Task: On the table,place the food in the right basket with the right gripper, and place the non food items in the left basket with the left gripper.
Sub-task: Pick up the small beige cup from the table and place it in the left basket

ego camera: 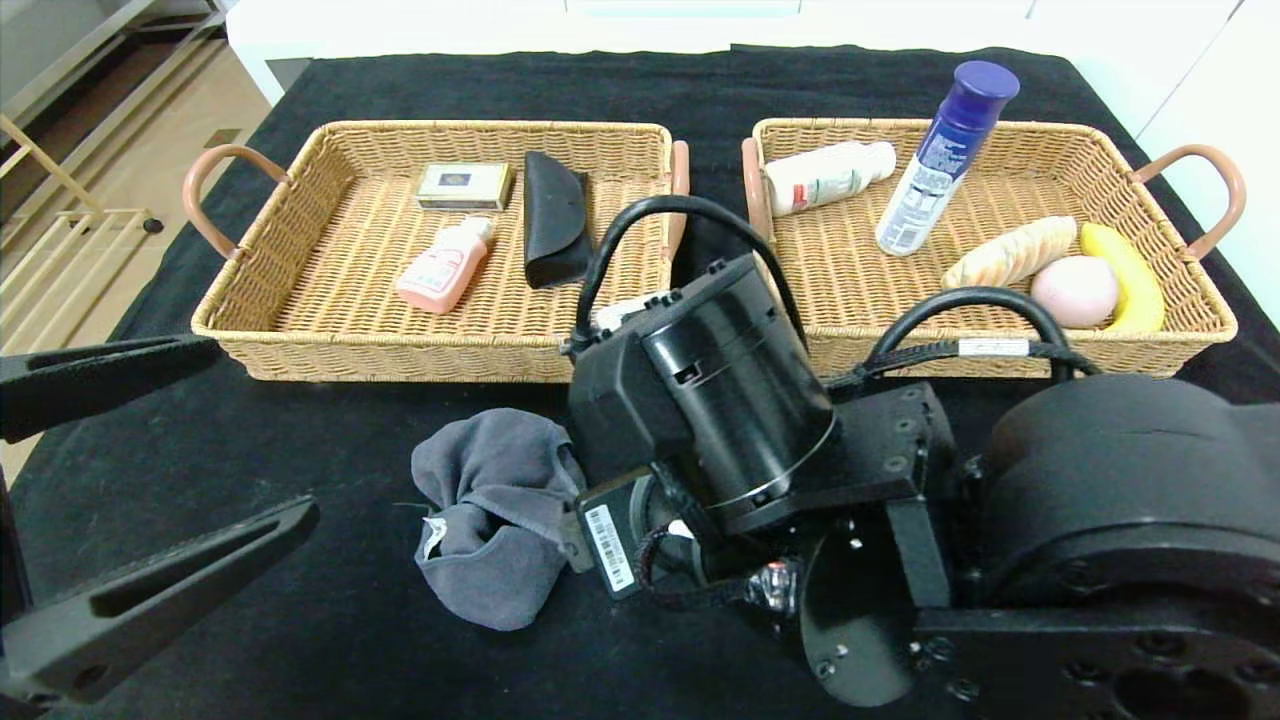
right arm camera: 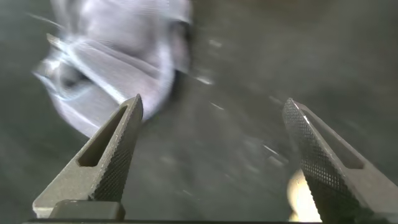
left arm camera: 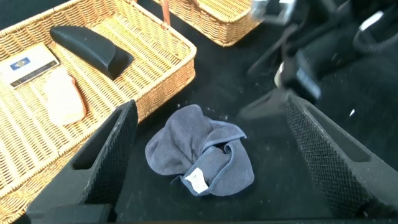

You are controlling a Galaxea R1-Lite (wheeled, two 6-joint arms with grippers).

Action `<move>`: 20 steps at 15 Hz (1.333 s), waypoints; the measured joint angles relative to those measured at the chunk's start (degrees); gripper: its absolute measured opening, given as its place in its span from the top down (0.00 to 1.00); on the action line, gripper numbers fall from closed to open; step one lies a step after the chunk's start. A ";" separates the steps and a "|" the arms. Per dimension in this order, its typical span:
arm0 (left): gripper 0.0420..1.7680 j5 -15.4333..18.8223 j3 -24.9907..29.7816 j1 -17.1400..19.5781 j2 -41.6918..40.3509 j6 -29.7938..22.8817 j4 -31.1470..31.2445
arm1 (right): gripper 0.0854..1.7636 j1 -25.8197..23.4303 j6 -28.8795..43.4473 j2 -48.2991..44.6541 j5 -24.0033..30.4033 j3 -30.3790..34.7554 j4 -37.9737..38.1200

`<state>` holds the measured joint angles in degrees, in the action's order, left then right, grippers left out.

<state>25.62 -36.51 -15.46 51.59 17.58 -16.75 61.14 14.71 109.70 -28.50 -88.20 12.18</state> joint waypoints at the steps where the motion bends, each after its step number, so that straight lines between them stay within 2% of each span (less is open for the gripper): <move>1: 0.03 0.00 0.00 0.00 0.00 0.00 -0.02 | 0.07 -0.45 0.00 -0.94 -0.51 0.52 1.65; 8: 0.03 0.02 0.13 0.00 0.22 0.06 0.07 | 0.05 -6.23 2.21 -8.68 -0.73 2.82 15.63; 13: 0.03 0.04 0.21 0.00 0.34 0.09 0.07 | 0.04 -9.73 2.97 -12.63 -0.71 9.25 16.35; 16: 0.03 0.02 0.22 0.00 0.39 0.06 0.07 | 0.04 -12.61 3.63 -13.35 -0.44 10.64 16.13; 20: 0.03 0.04 0.24 0.00 0.44 0.09 0.07 | 0.04 -13.64 3.83 -13.07 -0.55 12.00 15.93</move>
<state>25.66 -36.27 -15.46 52.03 17.66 -16.68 47.49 18.54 96.63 -29.05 -76.20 28.11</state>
